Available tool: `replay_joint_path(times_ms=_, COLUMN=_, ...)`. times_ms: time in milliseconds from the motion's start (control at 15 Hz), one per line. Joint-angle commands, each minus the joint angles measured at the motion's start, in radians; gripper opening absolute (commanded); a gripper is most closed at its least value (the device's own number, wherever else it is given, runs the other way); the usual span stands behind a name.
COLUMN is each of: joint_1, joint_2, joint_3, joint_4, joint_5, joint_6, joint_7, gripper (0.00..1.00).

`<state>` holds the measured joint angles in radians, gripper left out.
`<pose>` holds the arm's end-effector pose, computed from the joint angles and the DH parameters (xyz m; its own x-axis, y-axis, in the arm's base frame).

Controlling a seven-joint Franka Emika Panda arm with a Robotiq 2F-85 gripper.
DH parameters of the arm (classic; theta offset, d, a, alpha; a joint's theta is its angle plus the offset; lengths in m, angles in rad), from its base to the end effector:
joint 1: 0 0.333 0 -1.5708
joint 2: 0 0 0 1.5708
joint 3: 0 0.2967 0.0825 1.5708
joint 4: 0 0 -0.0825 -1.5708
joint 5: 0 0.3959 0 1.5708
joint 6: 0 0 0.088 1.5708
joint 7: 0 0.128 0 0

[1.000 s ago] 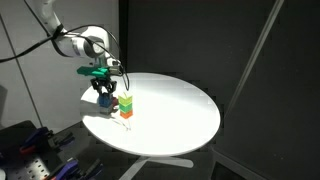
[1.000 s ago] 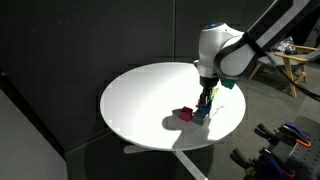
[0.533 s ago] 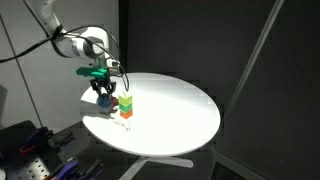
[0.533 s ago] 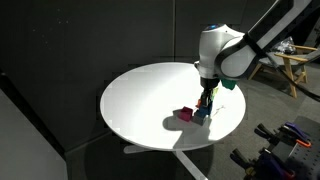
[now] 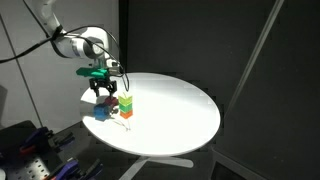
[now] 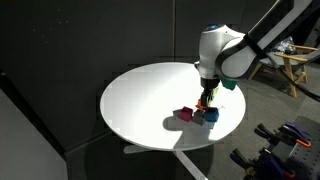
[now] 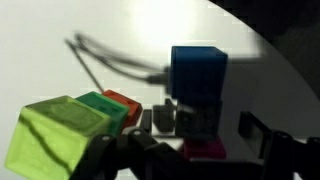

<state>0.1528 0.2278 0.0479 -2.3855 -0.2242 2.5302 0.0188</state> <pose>0.4852 0.0996 0.1683 0.9302 0.3560 -0.0892 0.3642 -0.9256 0.1033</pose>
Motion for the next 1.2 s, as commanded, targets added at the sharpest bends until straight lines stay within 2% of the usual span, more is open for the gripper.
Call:
replay_joint_path(times_ms=0, joint_1=-0.002, joint_2=-0.014, joint_3=-0.003, joint_4=-0.012, joint_5=-0.030, joint_6=0.008, joint_7=0.030, gripper=1.00)
replay_joint_path(times_ms=800, joint_1=-0.015, joint_2=-0.070, joint_3=0.003, joint_4=-0.005, joint_5=0.002, joint_6=-0.006, joint_7=0.018, gripper=1.00)
replay_joint_path(times_ms=1133, joint_1=-0.025, joint_2=-0.110, joint_3=-0.003, joint_4=0.004, joint_5=0.003, joint_6=-0.017, joint_7=0.080, gripper=1.00)
